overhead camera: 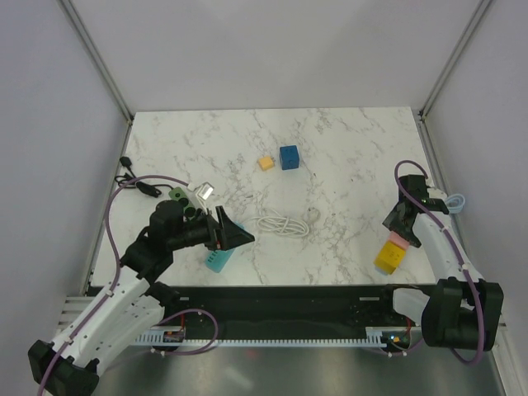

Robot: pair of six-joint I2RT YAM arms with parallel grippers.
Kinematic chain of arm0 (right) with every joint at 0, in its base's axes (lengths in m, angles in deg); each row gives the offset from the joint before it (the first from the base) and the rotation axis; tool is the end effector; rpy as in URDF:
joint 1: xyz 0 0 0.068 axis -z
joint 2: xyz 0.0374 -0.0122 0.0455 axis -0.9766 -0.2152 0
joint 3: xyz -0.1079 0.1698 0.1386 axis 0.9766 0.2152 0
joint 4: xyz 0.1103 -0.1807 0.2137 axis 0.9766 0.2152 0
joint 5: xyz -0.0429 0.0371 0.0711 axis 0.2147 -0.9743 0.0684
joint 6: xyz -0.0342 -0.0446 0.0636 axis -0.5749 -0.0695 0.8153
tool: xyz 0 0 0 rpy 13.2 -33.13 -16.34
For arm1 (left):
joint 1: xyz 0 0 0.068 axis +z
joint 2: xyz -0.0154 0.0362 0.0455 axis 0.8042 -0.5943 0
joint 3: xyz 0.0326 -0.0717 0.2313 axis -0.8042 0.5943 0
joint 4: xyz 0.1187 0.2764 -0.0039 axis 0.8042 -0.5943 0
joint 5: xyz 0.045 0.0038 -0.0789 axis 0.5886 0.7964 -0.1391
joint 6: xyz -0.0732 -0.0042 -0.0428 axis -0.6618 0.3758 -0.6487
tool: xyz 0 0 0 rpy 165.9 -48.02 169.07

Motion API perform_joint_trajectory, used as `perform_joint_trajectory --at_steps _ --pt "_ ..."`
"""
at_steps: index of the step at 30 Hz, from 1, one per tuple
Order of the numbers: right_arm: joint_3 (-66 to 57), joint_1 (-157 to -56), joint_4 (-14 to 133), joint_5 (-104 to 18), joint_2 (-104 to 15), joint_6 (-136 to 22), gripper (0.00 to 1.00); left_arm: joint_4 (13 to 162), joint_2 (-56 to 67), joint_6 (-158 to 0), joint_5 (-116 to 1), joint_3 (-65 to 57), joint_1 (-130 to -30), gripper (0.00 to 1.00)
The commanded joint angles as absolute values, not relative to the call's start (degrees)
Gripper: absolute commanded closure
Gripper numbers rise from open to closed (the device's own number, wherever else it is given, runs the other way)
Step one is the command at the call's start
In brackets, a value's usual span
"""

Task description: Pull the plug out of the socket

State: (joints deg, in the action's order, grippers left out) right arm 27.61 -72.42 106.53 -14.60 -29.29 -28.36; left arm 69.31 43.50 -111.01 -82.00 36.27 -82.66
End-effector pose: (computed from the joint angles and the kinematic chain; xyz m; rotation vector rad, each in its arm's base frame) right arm 0.2582 -0.0496 0.1411 1.0169 2.4864 -0.3433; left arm 0.1996 -0.1577 0.2379 0.1500 2.1464 -1.3559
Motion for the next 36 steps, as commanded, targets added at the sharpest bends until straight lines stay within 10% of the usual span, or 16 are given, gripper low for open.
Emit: perform_joint_trajectory --at_steps 1,9,36 --pt "28.49 -72.56 102.47 -19.37 -28.53 -27.28 0.43 72.75 43.16 -111.05 -85.20 36.55 -82.80 0.09" --pt "27.18 -74.14 100.54 -24.65 -28.18 -28.07 0.59 73.55 42.63 -111.14 -85.99 36.90 -82.80 0.09" --pt "18.29 -103.76 88.76 -23.07 -42.41 -14.71 0.56 81.54 36.84 -114.66 -88.28 38.31 -84.82 0.23"
